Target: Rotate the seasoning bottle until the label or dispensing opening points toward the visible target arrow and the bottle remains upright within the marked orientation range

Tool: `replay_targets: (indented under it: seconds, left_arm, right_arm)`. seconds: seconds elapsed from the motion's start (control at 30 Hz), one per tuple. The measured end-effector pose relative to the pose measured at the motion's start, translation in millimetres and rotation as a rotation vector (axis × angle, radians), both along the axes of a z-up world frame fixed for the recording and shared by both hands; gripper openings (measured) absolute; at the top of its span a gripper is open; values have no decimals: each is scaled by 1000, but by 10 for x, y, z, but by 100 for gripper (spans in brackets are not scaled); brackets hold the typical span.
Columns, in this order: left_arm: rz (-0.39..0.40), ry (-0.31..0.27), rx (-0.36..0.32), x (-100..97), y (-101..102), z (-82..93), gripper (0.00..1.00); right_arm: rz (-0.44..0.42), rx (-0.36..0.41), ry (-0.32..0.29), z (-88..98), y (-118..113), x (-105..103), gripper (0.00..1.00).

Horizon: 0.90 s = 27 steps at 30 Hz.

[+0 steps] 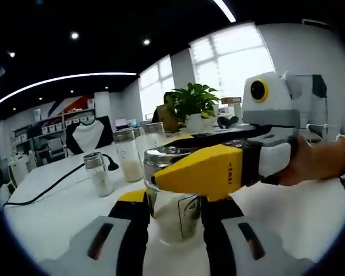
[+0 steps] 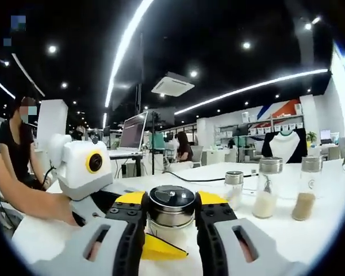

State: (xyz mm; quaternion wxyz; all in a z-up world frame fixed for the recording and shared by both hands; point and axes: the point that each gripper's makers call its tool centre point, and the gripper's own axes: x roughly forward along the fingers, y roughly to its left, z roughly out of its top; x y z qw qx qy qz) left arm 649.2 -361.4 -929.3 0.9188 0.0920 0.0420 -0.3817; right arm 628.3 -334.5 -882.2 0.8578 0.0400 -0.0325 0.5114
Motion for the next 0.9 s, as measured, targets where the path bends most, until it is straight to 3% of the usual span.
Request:
replay_targets:
  seconds: [0.07,0.3,0.57,0.8,0.9]
  left_arm:
    - [12,6,0,25,48,-10,36]
    - [92,25,-17,156,304,-34,36]
    - [173,32,-7,291,551,-98,36]
    - [181,85,-59,338,641,-174,36]
    - [166,71,-51,338,630,-183,36]
  right_arm:
    - [8,20,29,1,-21,14,30]
    - [-37,17,-16,66,-133,79,30]
    - [-64,12,19,7,-179,162,28]
    - [-58,1,17,-5,-156,149,27]
    - [-52,2,18,-6,-149,141,27]
